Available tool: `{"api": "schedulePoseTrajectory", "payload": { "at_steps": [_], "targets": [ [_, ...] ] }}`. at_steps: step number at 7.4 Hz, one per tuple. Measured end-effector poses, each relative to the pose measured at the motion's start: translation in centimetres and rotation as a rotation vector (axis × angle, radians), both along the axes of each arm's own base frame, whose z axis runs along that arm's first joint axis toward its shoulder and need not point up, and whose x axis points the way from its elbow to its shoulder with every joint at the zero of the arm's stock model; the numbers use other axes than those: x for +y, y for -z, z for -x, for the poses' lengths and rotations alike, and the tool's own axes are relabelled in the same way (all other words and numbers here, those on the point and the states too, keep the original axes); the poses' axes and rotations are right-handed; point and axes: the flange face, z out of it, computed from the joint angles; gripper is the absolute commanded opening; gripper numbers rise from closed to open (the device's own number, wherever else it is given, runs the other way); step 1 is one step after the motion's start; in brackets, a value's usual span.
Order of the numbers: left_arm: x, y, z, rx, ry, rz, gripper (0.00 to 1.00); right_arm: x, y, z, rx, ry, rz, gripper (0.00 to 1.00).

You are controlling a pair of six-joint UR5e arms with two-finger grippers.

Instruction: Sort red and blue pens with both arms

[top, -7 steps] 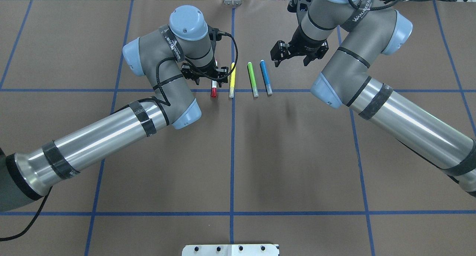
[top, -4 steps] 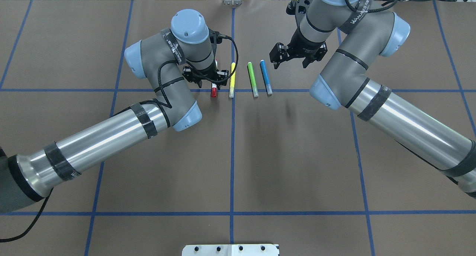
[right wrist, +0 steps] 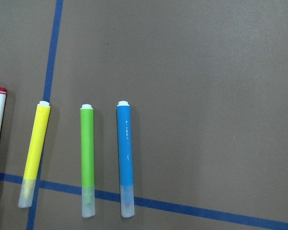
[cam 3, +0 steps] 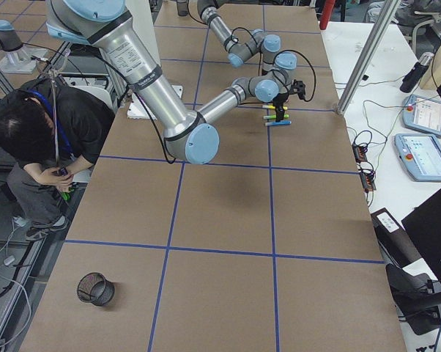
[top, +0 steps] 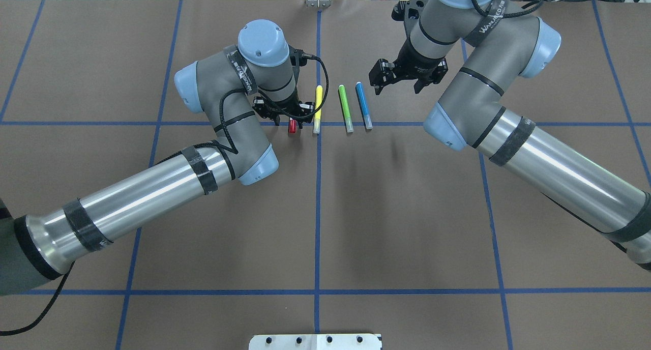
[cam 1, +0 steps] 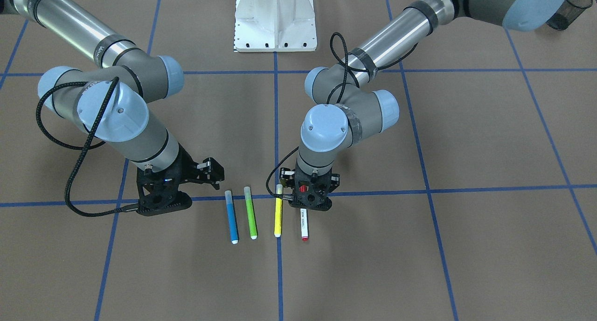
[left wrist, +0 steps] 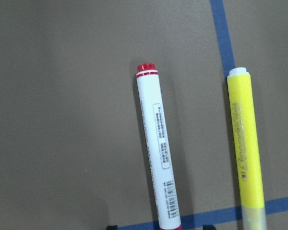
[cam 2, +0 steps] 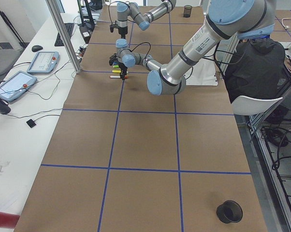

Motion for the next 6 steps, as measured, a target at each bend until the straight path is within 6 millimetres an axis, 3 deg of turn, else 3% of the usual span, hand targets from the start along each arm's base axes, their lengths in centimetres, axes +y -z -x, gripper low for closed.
{"api": "schedulePoseTrajectory", "payload": {
  "at_steps": [4, 6],
  "targets": [
    [0.61, -0.03, -0.59, 0.000, -0.011, -0.001, 0.49, -0.08, -0.13, -0.17, 0.000, -0.001, 0.002, 0.99],
    [0.71, -0.04, -0.69, 0.000, -0.012, 0.000, 0.31, -0.13, -0.14, -0.26, 0.000, -0.002, 0.003, 0.99]
  ]
}}
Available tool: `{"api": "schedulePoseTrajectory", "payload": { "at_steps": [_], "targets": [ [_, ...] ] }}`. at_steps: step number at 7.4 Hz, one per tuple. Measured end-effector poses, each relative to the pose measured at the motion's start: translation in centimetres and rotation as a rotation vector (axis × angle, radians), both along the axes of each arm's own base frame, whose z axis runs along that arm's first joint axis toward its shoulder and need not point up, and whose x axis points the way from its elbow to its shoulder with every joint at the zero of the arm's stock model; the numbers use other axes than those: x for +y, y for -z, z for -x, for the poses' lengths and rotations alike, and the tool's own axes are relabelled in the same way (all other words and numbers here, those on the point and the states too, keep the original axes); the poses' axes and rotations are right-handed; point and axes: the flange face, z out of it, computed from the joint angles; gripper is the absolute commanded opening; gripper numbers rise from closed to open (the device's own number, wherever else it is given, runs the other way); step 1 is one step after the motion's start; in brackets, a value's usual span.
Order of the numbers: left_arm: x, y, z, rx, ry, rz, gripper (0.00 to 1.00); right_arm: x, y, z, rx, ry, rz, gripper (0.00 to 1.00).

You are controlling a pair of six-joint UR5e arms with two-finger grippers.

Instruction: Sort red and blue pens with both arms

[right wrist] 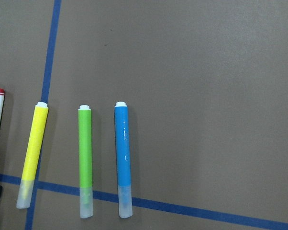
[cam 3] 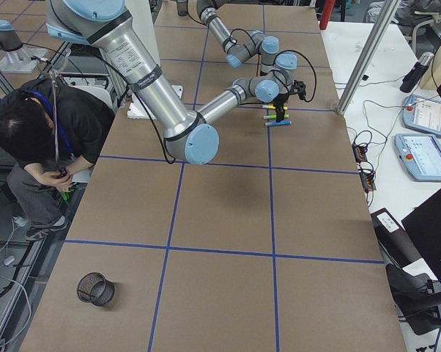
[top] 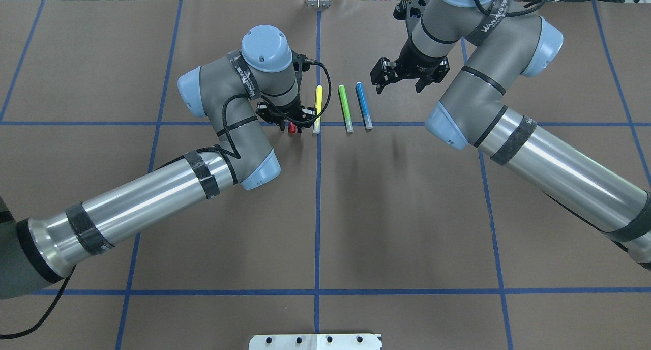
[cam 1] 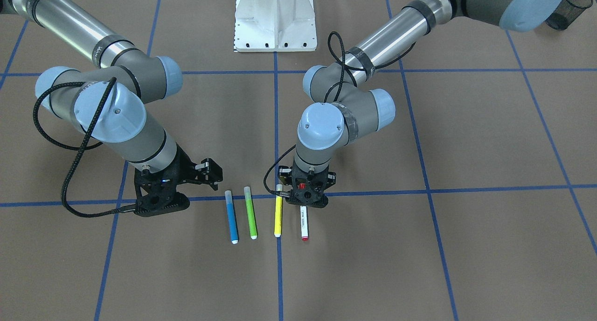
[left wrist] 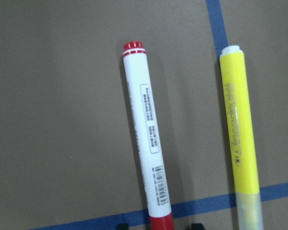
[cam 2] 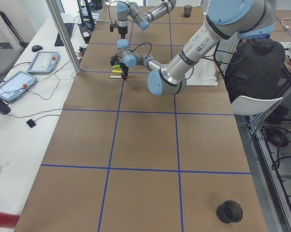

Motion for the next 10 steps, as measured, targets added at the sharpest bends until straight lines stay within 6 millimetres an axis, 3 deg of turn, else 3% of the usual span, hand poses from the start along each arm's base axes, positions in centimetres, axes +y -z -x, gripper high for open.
{"api": "schedulePoseTrajectory", "payload": {
  "at_steps": [2, 4, 6, 8, 10],
  "targets": [
    [0.1, 0.0, -0.1, 0.001, -0.001, 0.000, 0.00, 0.0, 0.0, 0.0, 0.000, 0.000, 0.000, 0.99],
    [0.1, 0.1, 0.0, 0.005, -0.001, -0.003, 0.00, 0.0, 0.0, 0.0, -0.001, -0.001, 0.000, 0.99],
    [-1.1, 0.7, 1.5, 0.014, 0.021, -0.005, 0.00, 0.0, 0.1, -0.1, -0.002, -0.002, 0.000, 0.99],
    [-3.5, 0.7, 4.7, 0.023, 0.054, 0.008, 0.00, 0.1, 0.4, 0.2, -0.004, 0.001, -0.001, 0.98],
    [-6.1, -0.4, 8.8, 0.049, 0.064, 0.054, 0.00, 0.0, 2.1, 1.3, -0.013, -0.001, -0.005, 0.97]
  ]
}}
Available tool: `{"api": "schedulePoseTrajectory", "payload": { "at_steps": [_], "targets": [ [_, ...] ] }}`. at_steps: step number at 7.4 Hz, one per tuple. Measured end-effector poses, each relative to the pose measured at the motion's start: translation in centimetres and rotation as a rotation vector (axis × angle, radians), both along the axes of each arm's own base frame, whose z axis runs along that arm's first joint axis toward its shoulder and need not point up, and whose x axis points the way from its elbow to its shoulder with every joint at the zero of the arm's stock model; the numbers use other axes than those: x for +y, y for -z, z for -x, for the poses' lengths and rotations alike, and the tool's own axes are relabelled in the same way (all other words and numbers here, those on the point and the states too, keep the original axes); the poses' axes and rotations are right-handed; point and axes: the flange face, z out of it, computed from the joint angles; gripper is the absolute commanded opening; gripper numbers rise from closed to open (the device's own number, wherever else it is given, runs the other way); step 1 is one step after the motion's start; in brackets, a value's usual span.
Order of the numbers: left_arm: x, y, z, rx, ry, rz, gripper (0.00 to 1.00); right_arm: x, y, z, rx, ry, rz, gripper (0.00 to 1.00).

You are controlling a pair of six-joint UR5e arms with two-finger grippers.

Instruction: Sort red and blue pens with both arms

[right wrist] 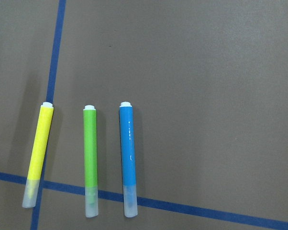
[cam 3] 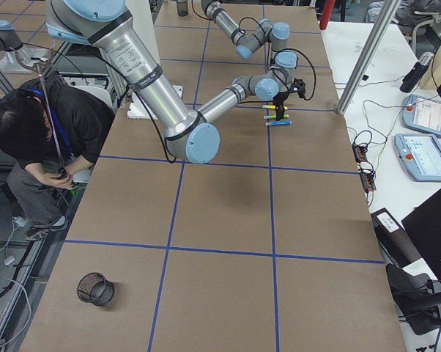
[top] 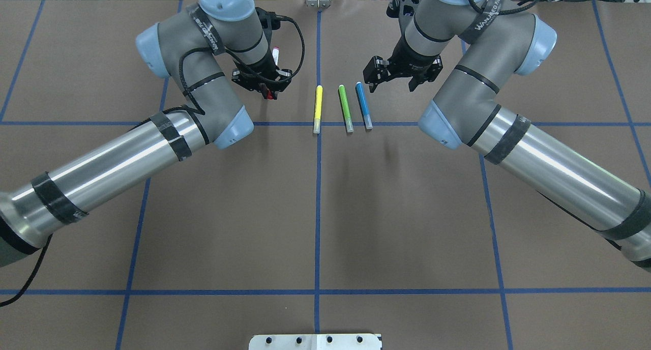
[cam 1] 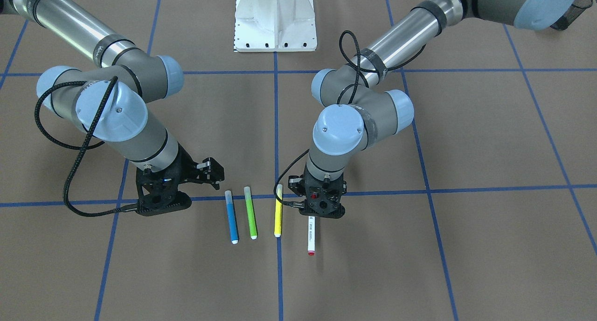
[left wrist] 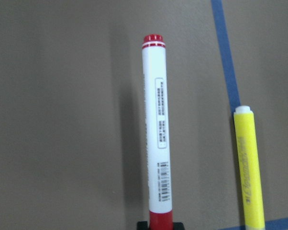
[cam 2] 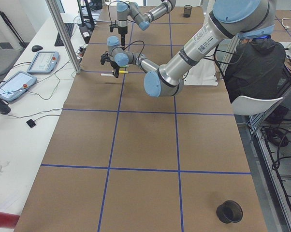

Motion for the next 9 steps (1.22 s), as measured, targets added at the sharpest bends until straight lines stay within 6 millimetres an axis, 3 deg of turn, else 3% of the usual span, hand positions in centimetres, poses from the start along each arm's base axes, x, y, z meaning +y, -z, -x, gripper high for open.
{"api": "schedulePoseTrajectory", "payload": {
  "at_steps": [2, 3, 4, 5, 9],
  "targets": [
    [-1.3, -0.5, 2.2, 0.011, 0.011, 0.011, 0.00, -0.7, 1.7, 4.3, 0.037, -0.004, 0.002, 0.92],
    [-1.6, -0.5, 2.7, 0.012, 0.016, 0.010, 0.00, -0.8, 1.4, 6.1, 0.064, 0.002, 0.001, 0.88],
    [-1.8, -0.5, 3.0, 0.014, 0.018, 0.008, 0.00, -0.5, 0.6, 7.4, 0.086, 0.014, 0.000, 0.77],
    [-1.8, -0.4, 3.1, 0.016, 0.018, 0.006, 0.00, -0.3, -0.3, 7.9, 0.100, 0.025, -0.001, 0.59],
    [-1.8, 0.2, 3.3, 0.022, 0.019, -0.002, 0.00, -0.3, -4.1, 8.1, 0.111, 0.048, -0.017, 0.51]
  ]
}}
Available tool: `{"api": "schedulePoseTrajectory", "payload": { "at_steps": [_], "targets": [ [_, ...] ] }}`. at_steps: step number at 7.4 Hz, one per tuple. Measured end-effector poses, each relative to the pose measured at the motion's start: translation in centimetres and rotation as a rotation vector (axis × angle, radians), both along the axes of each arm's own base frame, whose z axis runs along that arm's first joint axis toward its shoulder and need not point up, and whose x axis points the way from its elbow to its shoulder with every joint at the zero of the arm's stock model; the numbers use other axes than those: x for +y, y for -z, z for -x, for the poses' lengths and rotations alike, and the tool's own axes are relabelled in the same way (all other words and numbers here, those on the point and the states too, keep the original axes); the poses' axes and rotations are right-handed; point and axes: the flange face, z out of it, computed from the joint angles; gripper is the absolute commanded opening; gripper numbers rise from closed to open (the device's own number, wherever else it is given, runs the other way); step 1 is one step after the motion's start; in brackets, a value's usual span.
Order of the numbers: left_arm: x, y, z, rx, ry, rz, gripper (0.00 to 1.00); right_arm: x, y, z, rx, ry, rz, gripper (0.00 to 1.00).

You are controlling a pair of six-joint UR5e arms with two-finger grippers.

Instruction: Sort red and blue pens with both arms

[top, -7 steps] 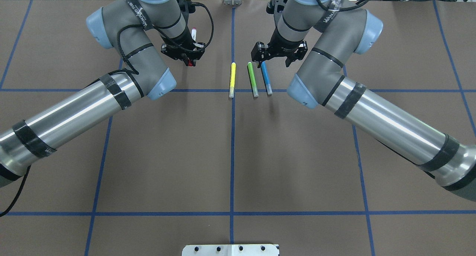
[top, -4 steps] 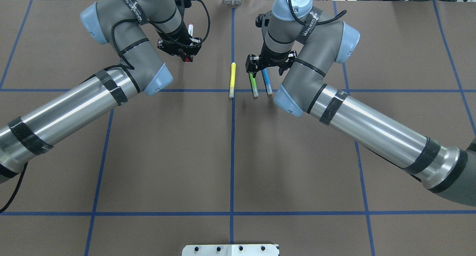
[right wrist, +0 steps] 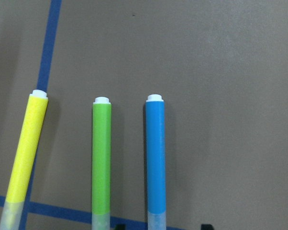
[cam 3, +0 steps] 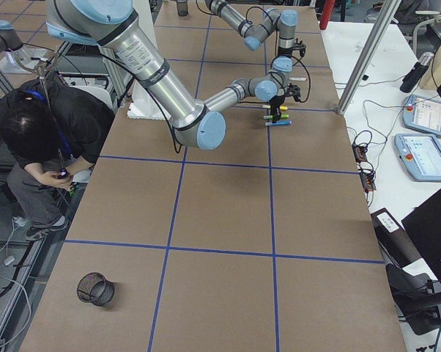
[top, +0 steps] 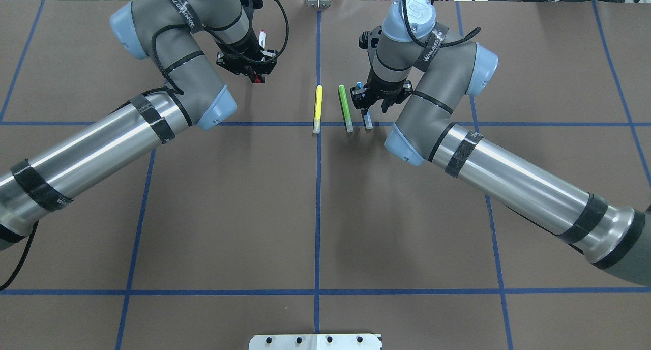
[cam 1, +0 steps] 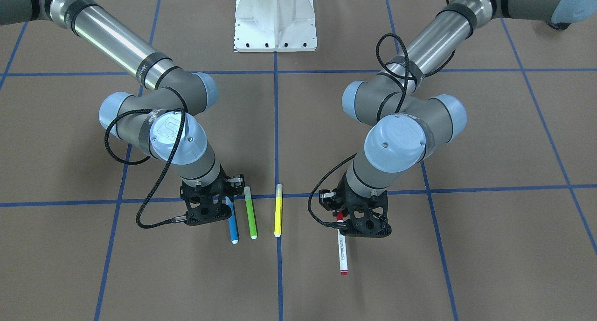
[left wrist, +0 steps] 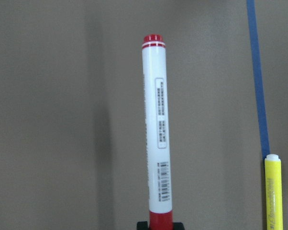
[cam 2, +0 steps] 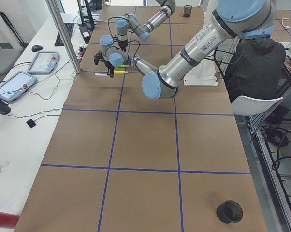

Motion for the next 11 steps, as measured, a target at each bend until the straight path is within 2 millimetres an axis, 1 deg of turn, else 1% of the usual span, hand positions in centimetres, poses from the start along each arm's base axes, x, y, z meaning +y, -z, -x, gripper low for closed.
{"api": "schedulePoseTrajectory", "payload": {
  "at_steps": [2, 4, 6, 7, 9, 11],
  "targets": [
    [0.0, 0.4, 0.2, 0.003, 0.001, -0.005, 0.00, 0.1, -1.3, 0.0, 0.010, 0.018, -0.009, 0.52],
    [-0.2, 0.4, 0.4, 0.004, 0.004, -0.007, 0.00, 0.3, -1.0, 0.4, 0.008, 0.026, -0.017, 0.53],
    [-0.3, 0.4, 0.6, 0.004, 0.006, -0.007, 0.00, 1.1, -0.7, 1.6, 0.012, 0.038, -0.024, 0.51],
    [-0.4, 0.4, 0.7, 0.004, 0.007, -0.007, 0.00, 1.6, -0.5, 2.3, 0.018, 0.041, -0.028, 0.49],
    [-0.6, 0.4, 1.1, 0.006, 0.011, -0.009, 0.00, 1.8, -0.2, 3.1, 0.025, 0.046, -0.027, 0.33],
    [-0.6, 0.5, 1.3, 0.008, 0.013, -0.012, 0.00, 1.8, -0.2, 3.4, 0.030, 0.047, -0.024, 0.33]
  ]
}}
